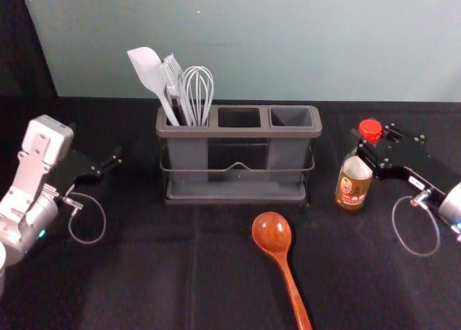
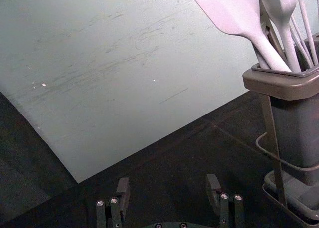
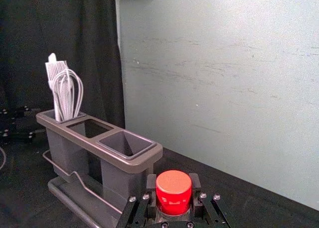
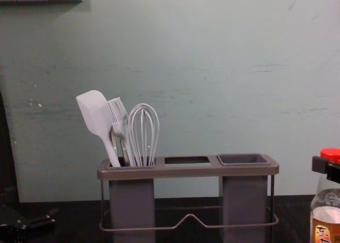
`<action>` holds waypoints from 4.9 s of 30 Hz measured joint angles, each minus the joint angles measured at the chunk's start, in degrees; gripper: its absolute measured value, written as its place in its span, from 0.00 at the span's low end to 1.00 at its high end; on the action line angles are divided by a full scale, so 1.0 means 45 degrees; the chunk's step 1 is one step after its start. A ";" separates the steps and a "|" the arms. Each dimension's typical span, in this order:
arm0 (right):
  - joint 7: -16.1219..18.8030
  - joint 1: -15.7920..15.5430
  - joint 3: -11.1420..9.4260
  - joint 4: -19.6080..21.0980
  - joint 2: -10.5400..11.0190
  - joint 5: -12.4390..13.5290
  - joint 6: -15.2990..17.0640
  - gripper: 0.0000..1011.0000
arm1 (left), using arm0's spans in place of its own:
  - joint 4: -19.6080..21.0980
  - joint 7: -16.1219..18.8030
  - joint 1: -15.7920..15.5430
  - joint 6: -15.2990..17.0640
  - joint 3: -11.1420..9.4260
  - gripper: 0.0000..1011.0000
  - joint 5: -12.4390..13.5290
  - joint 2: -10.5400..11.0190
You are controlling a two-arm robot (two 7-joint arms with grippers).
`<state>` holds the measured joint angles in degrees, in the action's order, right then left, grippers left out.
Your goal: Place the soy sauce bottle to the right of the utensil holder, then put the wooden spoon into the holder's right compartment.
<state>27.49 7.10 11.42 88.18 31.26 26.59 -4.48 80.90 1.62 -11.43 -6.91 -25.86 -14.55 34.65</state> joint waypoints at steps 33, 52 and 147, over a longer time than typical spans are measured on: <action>0.0074 0.1155 0.0371 -0.1582 -0.0949 -0.0075 -0.0426 0.38 | 0.0000 0.0000 0.0000 0.0000 0.0000 0.99 0.0000 0.0000; 0.0285 0.1545 0.0486 -0.1994 -0.1120 -0.0035 -0.0456 0.38 | 0.0000 0.0000 0.0000 0.0000 0.0000 0.99 -0.0001 0.0000; -0.1064 -0.1885 0.1171 0.5216 0.0356 -0.2326 0.6069 0.99 | 0.0000 0.0000 0.0000 0.0000 0.0000 0.99 0.0000 0.0000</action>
<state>22.70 -1.38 16.69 111.65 32.86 16.12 22.83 80.90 1.62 -11.43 -6.91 -25.86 -14.55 34.65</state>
